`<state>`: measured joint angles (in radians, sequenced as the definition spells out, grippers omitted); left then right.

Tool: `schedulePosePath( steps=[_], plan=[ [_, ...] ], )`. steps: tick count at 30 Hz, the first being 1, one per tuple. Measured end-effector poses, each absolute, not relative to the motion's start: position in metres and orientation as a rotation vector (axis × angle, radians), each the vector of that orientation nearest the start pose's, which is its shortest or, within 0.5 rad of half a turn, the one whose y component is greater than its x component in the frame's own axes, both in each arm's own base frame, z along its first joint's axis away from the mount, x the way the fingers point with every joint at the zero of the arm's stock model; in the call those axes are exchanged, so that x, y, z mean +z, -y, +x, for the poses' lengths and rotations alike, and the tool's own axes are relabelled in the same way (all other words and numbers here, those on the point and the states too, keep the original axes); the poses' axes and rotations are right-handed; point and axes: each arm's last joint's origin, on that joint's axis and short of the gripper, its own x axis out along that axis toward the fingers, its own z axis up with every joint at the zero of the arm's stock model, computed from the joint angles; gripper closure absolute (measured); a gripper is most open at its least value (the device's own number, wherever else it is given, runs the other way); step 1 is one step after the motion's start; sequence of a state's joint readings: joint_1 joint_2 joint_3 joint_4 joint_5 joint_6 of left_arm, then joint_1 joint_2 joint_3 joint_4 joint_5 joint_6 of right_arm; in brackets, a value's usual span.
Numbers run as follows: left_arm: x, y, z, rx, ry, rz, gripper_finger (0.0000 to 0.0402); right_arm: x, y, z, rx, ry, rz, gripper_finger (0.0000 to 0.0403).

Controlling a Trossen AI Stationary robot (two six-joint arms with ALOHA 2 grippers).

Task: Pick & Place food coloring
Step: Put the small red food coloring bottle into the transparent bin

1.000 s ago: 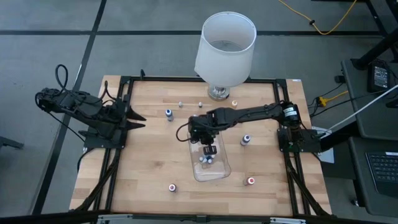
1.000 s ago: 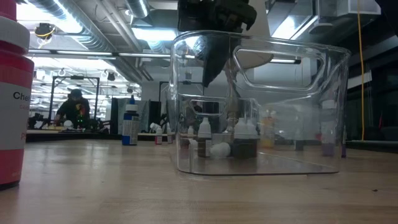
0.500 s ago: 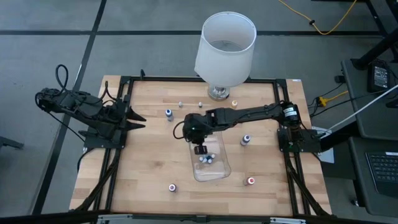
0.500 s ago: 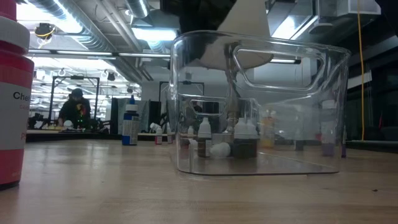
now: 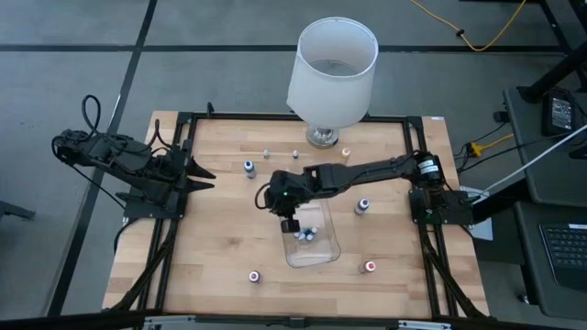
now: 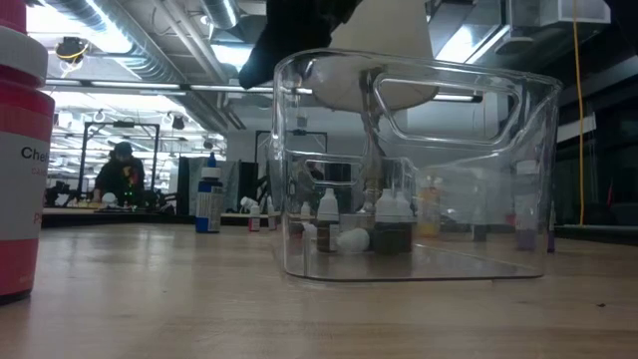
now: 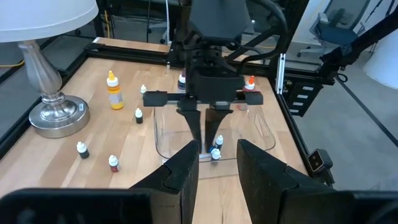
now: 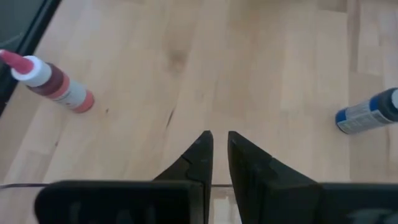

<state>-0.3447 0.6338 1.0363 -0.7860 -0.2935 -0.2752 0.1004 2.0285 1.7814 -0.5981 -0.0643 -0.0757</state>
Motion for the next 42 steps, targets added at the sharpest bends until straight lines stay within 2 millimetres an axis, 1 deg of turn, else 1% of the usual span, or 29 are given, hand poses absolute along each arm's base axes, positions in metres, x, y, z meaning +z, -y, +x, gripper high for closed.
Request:
schedulePosePath(
  steps=[6,10,15,18,20,22,24,26,28,31,33,35,37,40,42],
  plan=[
    [0.375,0.025,0.095,0.0,-0.368,-0.152,0.0297,0.266,-0.056,0.45,0.204,-0.839,-0.094,0.035],
    [0.375,0.025,0.095,0.0,-0.368,-0.152,0.0297,0.266,-0.057,0.449,0.201,-0.841,-0.082,0.035],
    [0.375,0.025,0.095,0.0,-0.368,-0.152,0.0297,0.266,-0.057,0.449,0.137,-0.856,0.065,0.035],
    [0.375,0.025,0.095,-0.001,-0.371,-0.14,0.0297,0.266,-0.058,0.449,0.145,-0.869,0.14,0.035],
    [0.374,0.025,0.094,-0.005,-0.375,-0.078,0.0297,0.266,-0.058,0.449,0.15,-0.87,0.128,0.035],
    [0.375,0.024,0.095,0.014,-0.371,0.058,0.0297,0.266,-0.057,0.449,0.151,-0.865,0.08,0.035],
    [0.374,0.023,0.096,0.041,-0.372,0.183,0.0297,0.267,-0.054,0.449,0.105,-0.859,0.05,0.035],
    [0.375,0.022,0.096,0.044,-0.371,0.252,0.0297,0.27,-0.05,0.445,0.04,-0.866,0.005,0.035],
    [0.375,0.022,0.096,0.039,-0.366,0.28,0.0297,0.276,-0.047,0.441,-0.011,-0.868,-0.06,0.035],
    [0.375,0.02,0.095,0.074,-0.38,0.404,0.0297,0.287,-0.046,0.433,0.001,-0.866,-0.15,0.035],
    [0.376,0.02,0.096,0.097,-0.372,0.483,0.0297,0.294,-0.04,0.423,0.052,-0.845,-0.16,0.035],
    [0.376,0.02,0.097,0.098,-0.372,0.483,0.0297,0.299,-0.029,0.41,0.089,-0.809,-0.127,0.035],
    [0.376,0.021,0.099,0.082,-0.373,0.427,0.0297,0.3,-0.014,0.388,0.084,-0.776,-0.094,0.035],
    [0.377,0.023,0.101,0.059,-0.354,0.376,0.0297,0.305,0.006,0.348,0.033,-0.674,-0.066,0.035],
    [0.381,0.024,0.108,0.113,-0.317,0.369,0.0297,0.313,0.013,0.319,0.006,-0.584,-0.059,0.035]
  ],
)
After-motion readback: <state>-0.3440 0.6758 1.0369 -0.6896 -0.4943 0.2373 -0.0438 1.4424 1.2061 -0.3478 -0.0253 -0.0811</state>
